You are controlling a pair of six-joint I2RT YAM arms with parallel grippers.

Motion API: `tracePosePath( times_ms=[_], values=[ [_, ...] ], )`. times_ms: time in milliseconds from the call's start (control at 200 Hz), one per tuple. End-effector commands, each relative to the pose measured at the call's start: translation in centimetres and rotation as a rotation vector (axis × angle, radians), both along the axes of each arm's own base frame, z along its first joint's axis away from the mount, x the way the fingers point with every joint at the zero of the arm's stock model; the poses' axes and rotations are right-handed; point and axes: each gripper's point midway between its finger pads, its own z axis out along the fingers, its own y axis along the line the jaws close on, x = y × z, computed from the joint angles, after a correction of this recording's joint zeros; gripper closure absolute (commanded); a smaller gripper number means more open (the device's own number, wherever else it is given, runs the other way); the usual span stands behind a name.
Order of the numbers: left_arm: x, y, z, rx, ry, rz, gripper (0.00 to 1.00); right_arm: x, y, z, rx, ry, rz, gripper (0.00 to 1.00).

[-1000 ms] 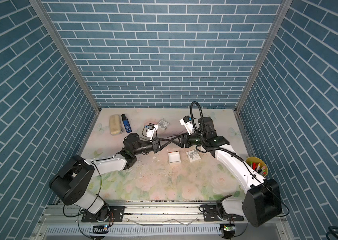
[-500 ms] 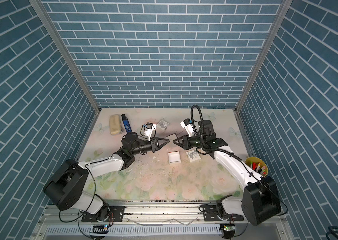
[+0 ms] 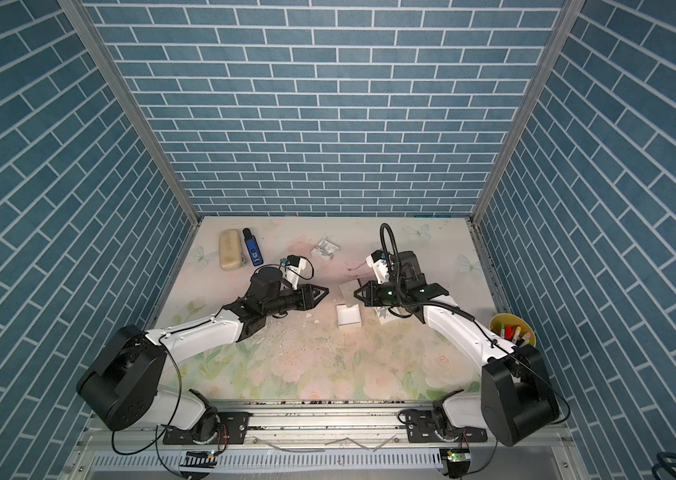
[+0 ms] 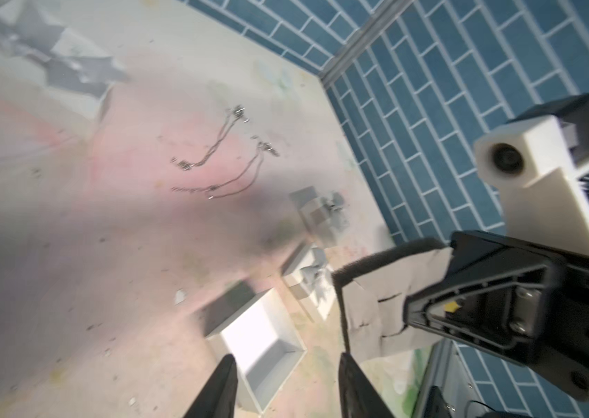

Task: Take the necklace out of the lift-off lid jewelry box
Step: Place the inner lining in the jewelry box.

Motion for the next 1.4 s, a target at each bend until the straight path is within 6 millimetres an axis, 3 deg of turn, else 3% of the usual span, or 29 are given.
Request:
tracePosePath(
  times_ms=[0,440,750,1020,1395],
  values=[
    [-0.8,2.4,-5.0,0.124,0.101,0.081,0.53,-0.1,-0.8,-3.8,-0.088,0.116,-0.092,1.00],
    [-2.4,-0.5,-8.7,0.115,0.159,0.059,0.61,0.0,0.2,-6.6,-0.096,0.260,-0.111,1.00],
    [-3.0,-2.1,-10.3,0.105,0.187,0.048,0.68,0.2,0.7,-6.8,-0.071,0.275,-0.115,1.00],
    [-2.8,-2.1,-9.8,0.131,0.162,0.042,0.72,0.7,-0.5,-5.7,-0.119,0.223,-0.157,1.00],
    [-1.5,-4.0,-9.6,0.127,0.142,-0.003,0.81,0.8,-1.6,-5.5,-0.109,0.212,-0.259,1.00]
  ],
)
